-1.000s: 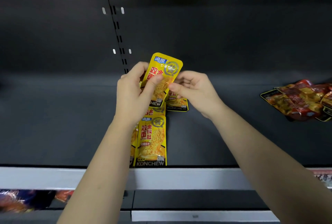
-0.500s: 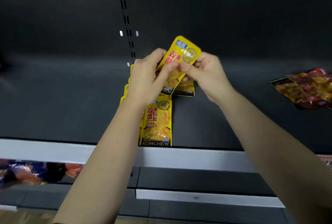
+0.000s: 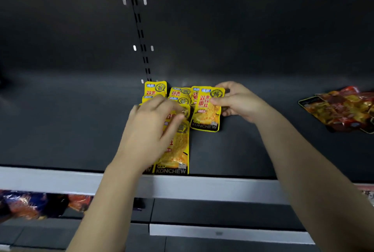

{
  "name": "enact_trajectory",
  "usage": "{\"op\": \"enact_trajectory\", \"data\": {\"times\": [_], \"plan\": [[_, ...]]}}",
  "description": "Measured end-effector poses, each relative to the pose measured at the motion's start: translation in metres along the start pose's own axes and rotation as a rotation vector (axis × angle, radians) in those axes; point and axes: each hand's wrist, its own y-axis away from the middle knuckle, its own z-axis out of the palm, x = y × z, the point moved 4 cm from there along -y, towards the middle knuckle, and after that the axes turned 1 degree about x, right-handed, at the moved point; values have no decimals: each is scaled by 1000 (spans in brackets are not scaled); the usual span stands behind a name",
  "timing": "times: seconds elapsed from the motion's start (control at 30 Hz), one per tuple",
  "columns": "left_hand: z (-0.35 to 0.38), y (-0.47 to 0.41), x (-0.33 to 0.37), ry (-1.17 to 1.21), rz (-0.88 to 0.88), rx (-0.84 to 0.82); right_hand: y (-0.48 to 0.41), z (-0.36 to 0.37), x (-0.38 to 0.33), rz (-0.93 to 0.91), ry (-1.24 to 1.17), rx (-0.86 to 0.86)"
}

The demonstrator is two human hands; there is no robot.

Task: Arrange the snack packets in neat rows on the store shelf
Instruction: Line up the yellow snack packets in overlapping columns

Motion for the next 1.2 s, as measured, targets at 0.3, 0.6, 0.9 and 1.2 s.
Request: {"op": "enact_trajectory", "data": {"times": [0.3, 0.6, 0.9, 1.2], "plan": [[-1, 43, 2, -188, -108, 94, 4, 8, -2, -58, 218, 0], [5, 45, 0, -272, -127, -5, -2, 14, 3, -129, 345, 131], [6, 43, 0, -296, -138, -34, 1, 15, -1, -147, 492, 170], [6, 44, 1, -306, -150, -22, 5, 14, -5, -163, 617, 222]]}}
